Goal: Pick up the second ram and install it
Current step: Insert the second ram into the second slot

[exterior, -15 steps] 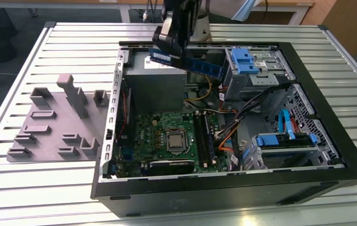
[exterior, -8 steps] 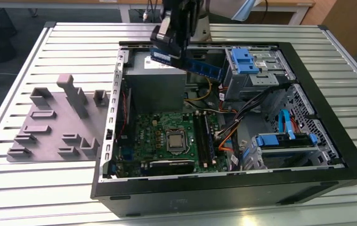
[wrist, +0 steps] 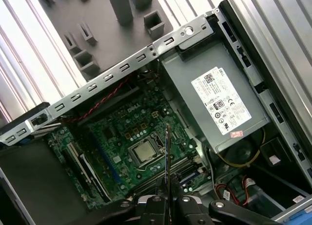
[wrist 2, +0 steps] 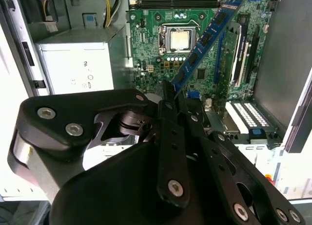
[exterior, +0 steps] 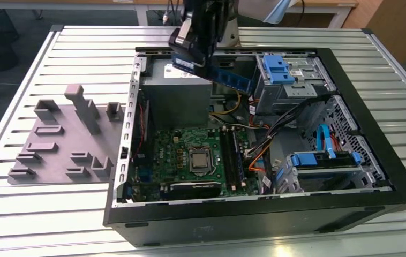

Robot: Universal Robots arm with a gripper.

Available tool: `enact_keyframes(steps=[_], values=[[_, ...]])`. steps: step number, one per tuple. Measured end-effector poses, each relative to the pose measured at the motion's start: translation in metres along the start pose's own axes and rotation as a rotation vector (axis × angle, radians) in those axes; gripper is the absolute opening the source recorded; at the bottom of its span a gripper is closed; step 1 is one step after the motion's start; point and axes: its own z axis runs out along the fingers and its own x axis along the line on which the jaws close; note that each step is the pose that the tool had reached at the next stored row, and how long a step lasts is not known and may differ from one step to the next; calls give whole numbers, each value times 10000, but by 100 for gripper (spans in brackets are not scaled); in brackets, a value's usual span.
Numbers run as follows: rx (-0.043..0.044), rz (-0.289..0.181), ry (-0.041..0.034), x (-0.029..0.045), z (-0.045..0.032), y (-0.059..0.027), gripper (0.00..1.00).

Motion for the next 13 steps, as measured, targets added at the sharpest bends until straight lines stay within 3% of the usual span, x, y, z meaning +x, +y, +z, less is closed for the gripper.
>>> enact_keyframes(steps=[4,13], values=[[5,459,4,0,3,0,14],[22,2010,15,0,15,0,14]])
